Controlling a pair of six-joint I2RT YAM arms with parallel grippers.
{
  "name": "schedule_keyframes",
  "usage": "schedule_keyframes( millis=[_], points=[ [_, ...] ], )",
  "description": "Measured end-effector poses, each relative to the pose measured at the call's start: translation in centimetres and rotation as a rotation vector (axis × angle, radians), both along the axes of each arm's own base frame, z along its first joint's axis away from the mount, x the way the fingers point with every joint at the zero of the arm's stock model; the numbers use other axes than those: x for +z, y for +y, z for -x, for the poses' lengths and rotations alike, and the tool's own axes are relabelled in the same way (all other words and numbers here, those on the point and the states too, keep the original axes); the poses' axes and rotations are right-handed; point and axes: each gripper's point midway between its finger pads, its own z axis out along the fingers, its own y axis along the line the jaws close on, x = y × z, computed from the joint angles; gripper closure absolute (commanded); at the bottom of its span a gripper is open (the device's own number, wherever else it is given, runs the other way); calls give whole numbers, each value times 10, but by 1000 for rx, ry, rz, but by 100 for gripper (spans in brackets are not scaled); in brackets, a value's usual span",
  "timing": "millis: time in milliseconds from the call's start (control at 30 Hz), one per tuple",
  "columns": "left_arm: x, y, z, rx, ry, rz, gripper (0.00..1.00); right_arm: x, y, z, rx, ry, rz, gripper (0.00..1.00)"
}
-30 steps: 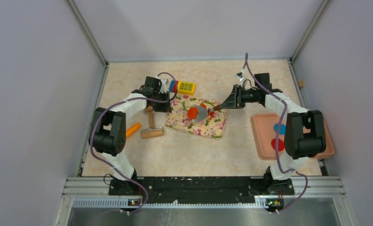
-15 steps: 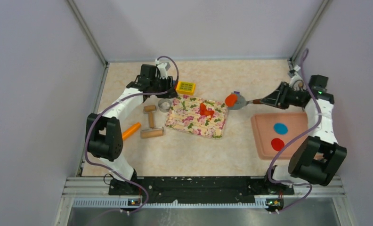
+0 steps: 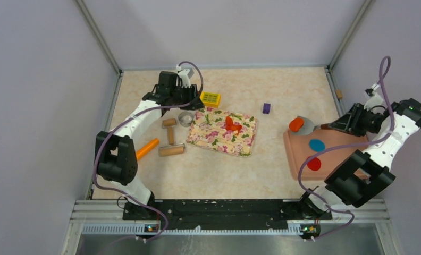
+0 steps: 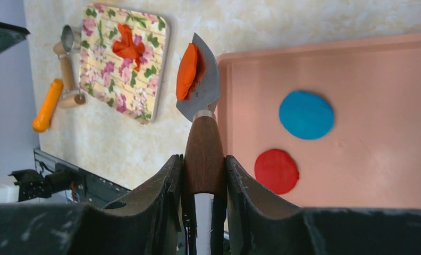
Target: Roll out the dumpling wrappers from the dough
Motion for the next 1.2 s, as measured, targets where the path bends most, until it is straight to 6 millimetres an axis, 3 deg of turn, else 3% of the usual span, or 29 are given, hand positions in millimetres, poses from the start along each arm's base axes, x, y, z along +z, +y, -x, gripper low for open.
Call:
schedule_keyframes(
  millis=[267, 767, 1200],
  points=[
    [6, 1, 4, 0, -16, 4, 52, -16, -15, 14, 20, 99, 39, 100],
    [-4, 5, 16, 0, 4, -3, 52, -48, -36, 12, 27, 200, 48, 100],
    [-6, 6, 18, -1, 1, -5, 52, -69, -37, 16, 32, 256, 35, 100]
  ],
)
